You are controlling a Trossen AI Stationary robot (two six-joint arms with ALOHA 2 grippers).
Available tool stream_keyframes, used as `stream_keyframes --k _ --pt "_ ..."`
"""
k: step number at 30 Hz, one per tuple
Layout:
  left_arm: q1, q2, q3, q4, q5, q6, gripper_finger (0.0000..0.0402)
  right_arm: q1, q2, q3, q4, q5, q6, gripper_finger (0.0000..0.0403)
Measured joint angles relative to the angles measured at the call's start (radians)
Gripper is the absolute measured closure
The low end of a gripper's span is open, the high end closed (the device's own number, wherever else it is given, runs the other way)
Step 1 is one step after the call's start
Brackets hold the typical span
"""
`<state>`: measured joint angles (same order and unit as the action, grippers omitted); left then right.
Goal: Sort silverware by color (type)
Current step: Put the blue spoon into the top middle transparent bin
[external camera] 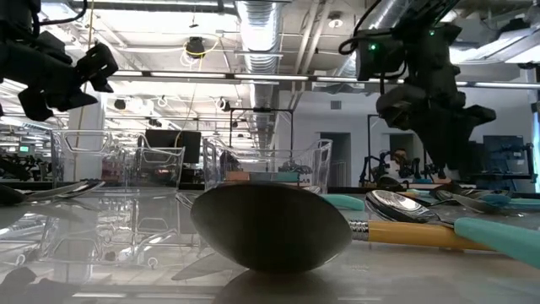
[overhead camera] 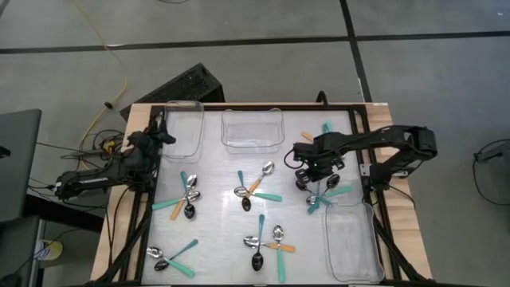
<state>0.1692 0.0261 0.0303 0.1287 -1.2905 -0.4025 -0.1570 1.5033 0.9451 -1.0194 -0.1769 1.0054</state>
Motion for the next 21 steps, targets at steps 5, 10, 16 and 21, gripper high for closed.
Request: stream_keyframes --k 5,10,16,21 --pt "0.0 0.0 0.0 -0.016 0.003 -0.003 0.0219 0.01 0.007 0.0 0.005 0.0 -0.009 0.027" --pt "0.0 0.0 0.0 -0.023 0.042 -0.003 0.0219 0.029 -0.008 0.0 0.01 0.002 -0.009 0.027" --pt "0.0 0.0 0.0 -0.031 0.117 -0.003 0.0219 0.056 -0.012 0.0 0.01 0.002 -0.011 0.027" --pt "0.0 0.0 0.0 -0.05 0.368 0.044 0.0219 0.066 -0.012 0.0 0.011 0.006 -0.011 0.027"
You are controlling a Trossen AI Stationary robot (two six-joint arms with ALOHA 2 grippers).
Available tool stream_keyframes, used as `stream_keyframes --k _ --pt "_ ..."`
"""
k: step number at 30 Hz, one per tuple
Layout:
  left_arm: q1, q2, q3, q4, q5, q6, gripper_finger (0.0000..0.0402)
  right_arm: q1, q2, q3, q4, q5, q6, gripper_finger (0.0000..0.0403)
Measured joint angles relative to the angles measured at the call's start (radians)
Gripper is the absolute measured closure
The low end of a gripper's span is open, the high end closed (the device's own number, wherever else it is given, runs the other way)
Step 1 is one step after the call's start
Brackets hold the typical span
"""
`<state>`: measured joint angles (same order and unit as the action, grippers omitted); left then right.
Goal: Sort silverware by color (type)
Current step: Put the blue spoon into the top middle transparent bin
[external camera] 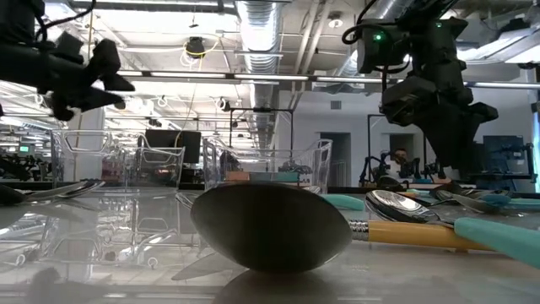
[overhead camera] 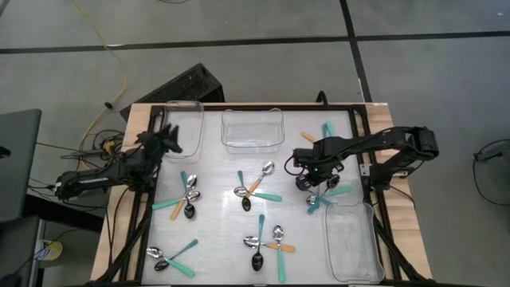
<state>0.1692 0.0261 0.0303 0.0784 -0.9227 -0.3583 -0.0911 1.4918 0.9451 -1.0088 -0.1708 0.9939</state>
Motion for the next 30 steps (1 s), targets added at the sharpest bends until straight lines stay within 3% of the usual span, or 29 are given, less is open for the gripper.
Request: stream_keyframes --k 4,7,15,20,26,30 --pt "-0.001 0.0 0.0 -0.003 0.269 0.085 0.0219 -0.001 0.0 0.0 0.0 0.015 0.0 0.027" --pt "0.0 0.0 0.0 -0.014 0.351 0.085 0.0219 -0.001 0.0 0.0 0.0 0.015 0.0 0.027" --pt "0.0 0.0 0.0 -0.047 0.359 0.006 0.0219 -0.001 0.0 0.0 0.0 0.015 0.004 0.027" --pt "0.0 0.0 0.0 -0.046 0.338 0.139 0.0219 -0.001 0.0 0.0 -0.002 0.015 0.065 0.027" --pt "0.0 0.0 0.0 -0.047 0.343 0.181 0.0219 0.019 0.0 0.0 -0.005 0.017 0.165 0.027" --pt "0.0 0.0 0.0 -0.049 0.383 0.255 0.0219 0.056 0.0 0.0 -0.007 0.073 0.212 0.027"
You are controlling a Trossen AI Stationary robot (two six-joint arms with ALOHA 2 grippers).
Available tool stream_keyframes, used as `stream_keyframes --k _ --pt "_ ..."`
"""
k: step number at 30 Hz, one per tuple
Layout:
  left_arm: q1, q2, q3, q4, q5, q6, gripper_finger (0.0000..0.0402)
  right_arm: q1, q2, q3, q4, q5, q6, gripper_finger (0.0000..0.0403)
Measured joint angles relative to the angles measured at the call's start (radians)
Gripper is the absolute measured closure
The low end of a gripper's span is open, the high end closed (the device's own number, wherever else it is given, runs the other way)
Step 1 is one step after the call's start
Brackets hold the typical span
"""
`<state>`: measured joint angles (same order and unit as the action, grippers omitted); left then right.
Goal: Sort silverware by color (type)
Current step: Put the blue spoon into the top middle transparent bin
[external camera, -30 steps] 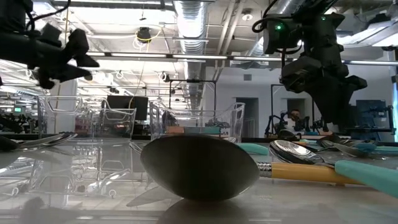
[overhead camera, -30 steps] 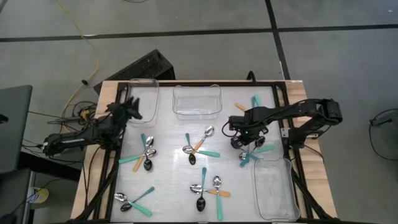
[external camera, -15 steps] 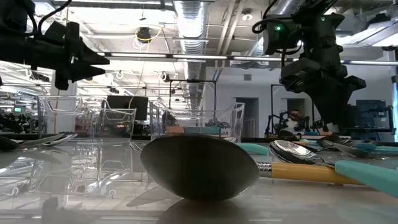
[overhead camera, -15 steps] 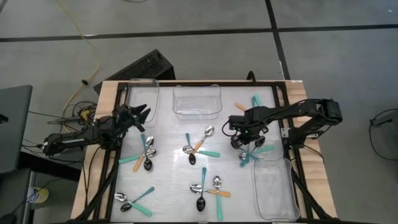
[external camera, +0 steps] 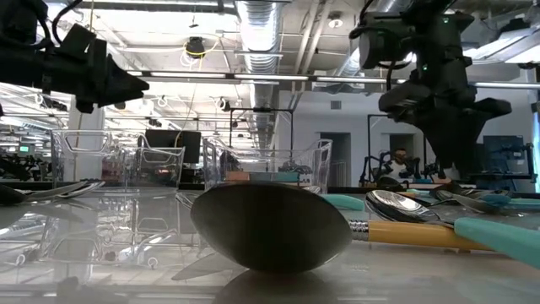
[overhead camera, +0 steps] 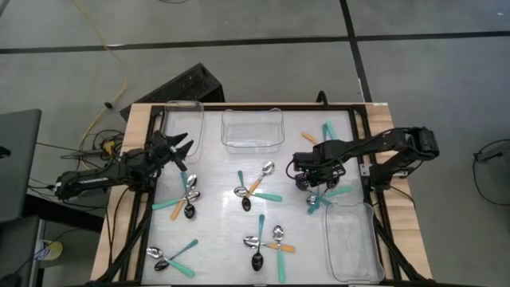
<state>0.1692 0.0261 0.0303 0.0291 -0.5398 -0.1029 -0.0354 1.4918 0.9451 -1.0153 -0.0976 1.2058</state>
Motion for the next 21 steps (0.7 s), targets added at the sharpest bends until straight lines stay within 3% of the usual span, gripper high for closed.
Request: stream_keyframes --k 8,13,21 --pt "0.0 0.002 0.0 -0.009 -0.086 -0.051 0.0219 0.046 0.0 -0.017 0.003 0.088 0.093 0.0258" --pt "0.0 0.011 0.001 -0.009 -0.049 -0.019 0.0219 0.068 0.0 -0.088 0.01 0.089 0.185 0.0236" --pt "0.0 0.013 0.001 -0.011 -0.033 0.001 0.0219 0.068 0.0 -0.133 0.114 0.102 0.203 0.021"
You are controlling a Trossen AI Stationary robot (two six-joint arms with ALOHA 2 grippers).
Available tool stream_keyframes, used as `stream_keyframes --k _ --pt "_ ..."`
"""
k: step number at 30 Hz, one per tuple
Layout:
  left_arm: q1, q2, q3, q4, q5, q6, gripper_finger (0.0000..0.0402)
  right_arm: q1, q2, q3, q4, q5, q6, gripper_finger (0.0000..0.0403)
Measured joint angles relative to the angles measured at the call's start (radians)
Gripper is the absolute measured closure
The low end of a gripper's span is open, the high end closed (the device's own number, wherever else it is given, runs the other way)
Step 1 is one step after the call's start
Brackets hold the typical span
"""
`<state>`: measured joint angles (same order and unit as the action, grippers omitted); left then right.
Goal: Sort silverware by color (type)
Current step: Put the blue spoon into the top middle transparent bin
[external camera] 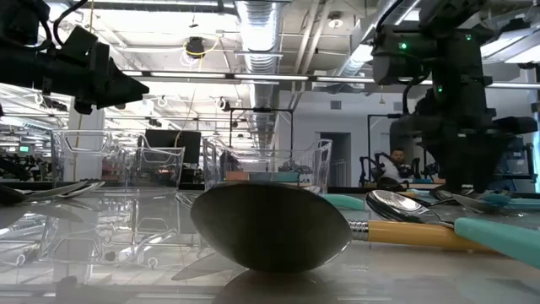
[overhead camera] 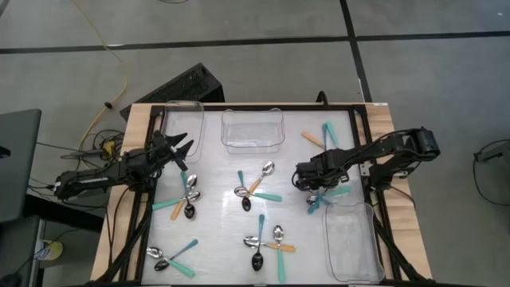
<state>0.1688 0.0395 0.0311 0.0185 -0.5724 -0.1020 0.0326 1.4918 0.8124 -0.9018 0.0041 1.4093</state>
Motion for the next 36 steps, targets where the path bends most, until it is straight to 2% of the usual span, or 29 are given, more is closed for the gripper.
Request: stream_keyframes --k 14,24,27,31,34,36 --pt "0.0 0.0 0.0 0.0 0.001 -0.008 0.0219 -0.01 0.002 -0.002 0.022 0.049 -0.003 0.0237" --pt "0.0 0.0 0.0 -0.001 0.0 0.011 0.0219 -0.017 -0.003 -0.12 0.159 0.034 0.007 0.0254" --pt "0.0 0.0 0.0 -0.001 0.0 0.011 0.0219 -0.018 -0.002 -0.12 0.164 0.041 0.007 0.0274" --pt "0.0 0.0 0.0 -0.001 -0.002 0.011 0.0219 -0.018 -0.001 -0.121 0.177 0.047 0.007 0.0325" --pt "0.0 0.0 0.0 -0.001 -0.008 0.011 0.0219 -0.016 -0.001 -0.121 0.194 0.078 0.005 0.037" --pt "0.0 0.0 0.0 -0.001 -0.008 0.011 0.0219 -0.008 0.0 -0.115 0.193 0.116 0.004 0.0381"
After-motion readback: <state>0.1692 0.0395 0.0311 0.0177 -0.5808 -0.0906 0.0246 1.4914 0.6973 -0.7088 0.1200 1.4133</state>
